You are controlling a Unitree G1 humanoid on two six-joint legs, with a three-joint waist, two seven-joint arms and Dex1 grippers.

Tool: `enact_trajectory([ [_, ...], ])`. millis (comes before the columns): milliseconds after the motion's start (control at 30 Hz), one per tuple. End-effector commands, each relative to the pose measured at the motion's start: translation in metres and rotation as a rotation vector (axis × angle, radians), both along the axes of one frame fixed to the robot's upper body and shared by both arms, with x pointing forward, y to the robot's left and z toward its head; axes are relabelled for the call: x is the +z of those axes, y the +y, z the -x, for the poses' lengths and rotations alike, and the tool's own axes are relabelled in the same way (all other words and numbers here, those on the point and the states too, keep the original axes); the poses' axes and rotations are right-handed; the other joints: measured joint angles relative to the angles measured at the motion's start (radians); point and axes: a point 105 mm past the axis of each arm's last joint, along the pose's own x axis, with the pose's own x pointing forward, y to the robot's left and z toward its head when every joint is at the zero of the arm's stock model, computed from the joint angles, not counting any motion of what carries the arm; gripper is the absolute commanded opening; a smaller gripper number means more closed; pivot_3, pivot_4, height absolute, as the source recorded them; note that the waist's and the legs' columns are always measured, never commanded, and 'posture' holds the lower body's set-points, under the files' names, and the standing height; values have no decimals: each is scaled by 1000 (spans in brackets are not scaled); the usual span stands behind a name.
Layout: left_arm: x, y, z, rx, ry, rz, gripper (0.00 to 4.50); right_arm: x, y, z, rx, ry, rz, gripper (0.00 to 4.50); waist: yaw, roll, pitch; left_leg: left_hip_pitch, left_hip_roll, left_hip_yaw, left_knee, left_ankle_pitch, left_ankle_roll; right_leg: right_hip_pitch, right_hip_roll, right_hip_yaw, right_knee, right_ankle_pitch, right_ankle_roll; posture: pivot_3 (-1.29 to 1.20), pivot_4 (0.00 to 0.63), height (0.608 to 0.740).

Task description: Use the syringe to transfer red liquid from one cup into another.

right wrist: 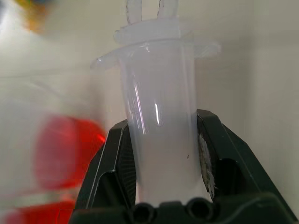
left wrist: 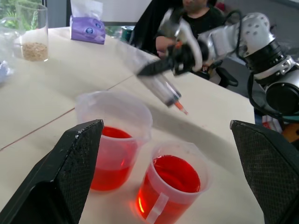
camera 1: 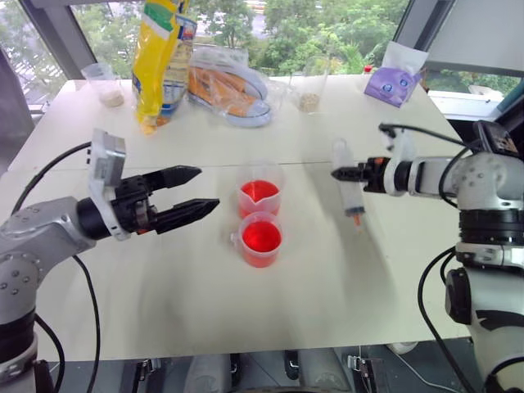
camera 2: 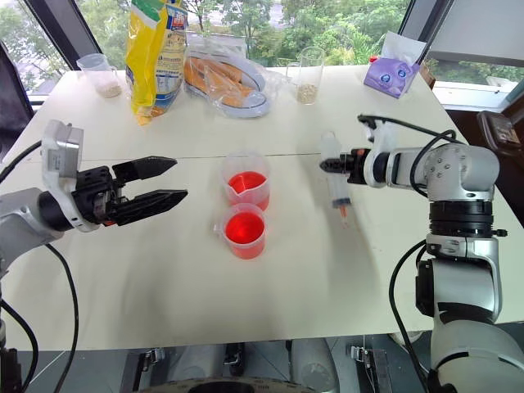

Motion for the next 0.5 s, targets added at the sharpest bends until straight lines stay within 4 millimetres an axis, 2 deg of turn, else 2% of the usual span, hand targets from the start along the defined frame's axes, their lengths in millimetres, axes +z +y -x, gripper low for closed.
enact_trajectory([
  [33,0,-3,4,2,-35,-17,4480,-7,-11,-3,-61,35,59,1392,1,0,0,0,0,0,0,0,0,0,1,0,0,0,0,0,150,740],
  [133,-1,-4,5,3,-30,-12,4480,-24,-14,0,-71,86,82,1392,3,0,0,0,0,0,0,0,0,0,2,-1,0,0,1,0,150,740],
  [300,-7,-6,9,6,-14,-26,4480,-35,-14,3,-69,117,88,1392,4,0,0,0,-1,0,0,0,1,0,3,-1,0,1,3,0,150,740],
  [333,-7,-6,9,6,-13,-26,4500,-36,-14,3,-68,117,91,2411,5,0,0,0,0,0,0,0,1,1,3,-1,0,2,3,0,150,740],
  [400,-8,-7,10,8,-8,-24,4500,-35,-13,5,-57,108,86,3204,5,0,0,0,0,0,0,0,1,1,3,-1,0,2,4,0,150,740],
  [467,-9,-7,12,8,-3,-26,4500,-29,-12,6,-29,70,115,4239,4,0,0,0,-1,0,0,0,1,1,3,-1,0,2,4,0,150,740],
  [500,-9,-7,12,8,-1,-28,4500,-25,-11,7,-10,49,128,4480,5,0,0,0,0,0,0,0,1,1,3,-1,0,2,4,0,150,740],
])
